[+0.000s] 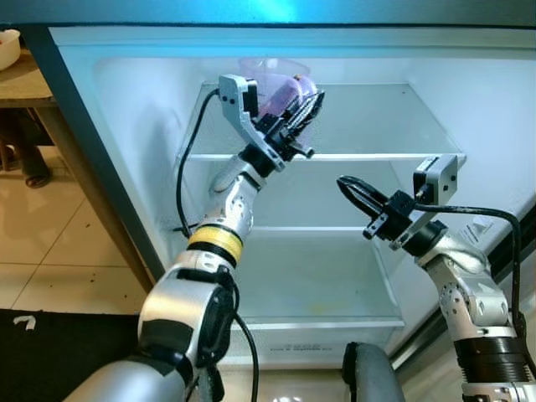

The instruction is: Restocking fridge

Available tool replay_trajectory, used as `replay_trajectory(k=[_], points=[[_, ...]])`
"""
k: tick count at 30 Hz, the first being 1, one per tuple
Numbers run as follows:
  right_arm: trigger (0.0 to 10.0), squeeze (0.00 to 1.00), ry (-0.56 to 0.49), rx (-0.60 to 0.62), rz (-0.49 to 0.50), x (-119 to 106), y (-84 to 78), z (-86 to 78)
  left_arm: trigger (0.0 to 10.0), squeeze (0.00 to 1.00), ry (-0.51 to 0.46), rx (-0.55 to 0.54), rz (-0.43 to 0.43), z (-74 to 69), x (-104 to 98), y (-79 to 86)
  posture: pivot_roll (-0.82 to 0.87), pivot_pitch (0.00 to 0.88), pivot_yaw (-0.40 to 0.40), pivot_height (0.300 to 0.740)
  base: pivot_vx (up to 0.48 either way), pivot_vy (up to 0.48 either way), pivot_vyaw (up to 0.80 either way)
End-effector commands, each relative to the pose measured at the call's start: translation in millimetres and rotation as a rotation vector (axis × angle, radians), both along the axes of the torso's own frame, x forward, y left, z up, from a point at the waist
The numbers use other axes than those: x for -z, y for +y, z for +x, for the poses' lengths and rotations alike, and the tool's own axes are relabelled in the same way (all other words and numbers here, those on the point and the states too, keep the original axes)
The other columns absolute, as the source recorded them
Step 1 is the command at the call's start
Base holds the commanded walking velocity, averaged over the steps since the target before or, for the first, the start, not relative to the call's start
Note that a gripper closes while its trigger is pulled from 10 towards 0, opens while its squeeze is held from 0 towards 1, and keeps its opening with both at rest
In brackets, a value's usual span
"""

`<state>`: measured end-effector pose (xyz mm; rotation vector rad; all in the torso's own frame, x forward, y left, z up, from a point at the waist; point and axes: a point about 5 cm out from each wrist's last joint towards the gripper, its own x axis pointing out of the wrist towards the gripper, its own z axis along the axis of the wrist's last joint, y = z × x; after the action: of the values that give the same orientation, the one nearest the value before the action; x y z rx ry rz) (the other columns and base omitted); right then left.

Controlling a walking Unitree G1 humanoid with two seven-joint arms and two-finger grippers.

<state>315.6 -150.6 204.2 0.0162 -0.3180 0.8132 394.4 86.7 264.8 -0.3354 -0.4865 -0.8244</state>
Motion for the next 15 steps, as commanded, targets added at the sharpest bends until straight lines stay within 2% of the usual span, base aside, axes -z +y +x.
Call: replay_trajectory(k=[1,8,9,10,11,12,15], points=[[10.0,0.0,-0.007,-0.015,0.005,-3.3,0.2,-3.0,10.0,0.0,0.028,-0.071,0.018,4.4,4.5,13.8,-0.08,0.058,-0.014,0.42,0.0,0.0,0.0],[10.0,0.0,-0.009,-0.022,0.009,-4.8,0.8,-4.0,10.0,0.0,0.036,-0.145,0.009,7.7,4.6,27.5,-0.08,0.055,-0.017,0.42,0.0,0.0,0.0],[10.0,0.0,-0.01,-0.024,0.008,-5.0,1.0,-4.0,10.0,0.13,0.035,-0.151,0.008,8.1,4.0,28.7,-0.08,0.056,-0.016,0.42,0.0,0.0,0.0],[10.0,0.0,-0.01,-0.026,0.009,-5.3,1.2,-4.1,10.0,0.36,0.034,-0.151,0.006,8.4,3.6,29.0,-0.08,0.056,-0.017,0.42,0.0,0.0,0.0],[10.0,0.0,-0.01,-0.026,0.009,-5.3,1.2,-4.1,10.0,0.36,0.034,-0.151,0.006,8.4,3.6,29.0,-0.08,0.056,-0.017,0.42,0.0,0.0,0.0],[10.0,0.0,-0.011,-0.028,0.008,-5.8,1.5,-4.0,10.0,0.91,0.029,-0.144,0.001,8.3,2.4,28.5,-0.08,0.057,-0.017,0.42,0.0,0.0,0.0],[10.0,0.0,-0.012,-0.03,0.01,-6.5,1.6,-4.1,10.0,0.93,0.022,-0.14,-0.001,8.1,1.6,27.3,-0.08,0.057,-0.017,0.42,0.0,0.0,0.0]])
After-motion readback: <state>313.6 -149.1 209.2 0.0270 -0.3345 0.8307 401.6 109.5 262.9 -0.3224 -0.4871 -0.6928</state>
